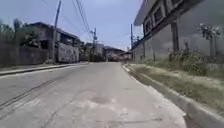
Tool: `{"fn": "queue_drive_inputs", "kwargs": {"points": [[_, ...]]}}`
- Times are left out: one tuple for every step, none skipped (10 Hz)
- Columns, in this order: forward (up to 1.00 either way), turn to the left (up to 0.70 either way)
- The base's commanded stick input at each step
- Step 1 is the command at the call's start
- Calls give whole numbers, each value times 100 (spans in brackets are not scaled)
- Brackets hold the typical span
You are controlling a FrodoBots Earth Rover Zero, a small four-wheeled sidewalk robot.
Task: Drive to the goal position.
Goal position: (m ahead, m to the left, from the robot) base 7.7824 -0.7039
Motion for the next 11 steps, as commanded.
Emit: {"fn": "queue_drive_inputs", "kwargs": {"points": [[100,0],[100,0],[100,0],[100,0],[100,0],[100,0],[100,0],[100,0],[100,0],[100,0],[100,0]]}}
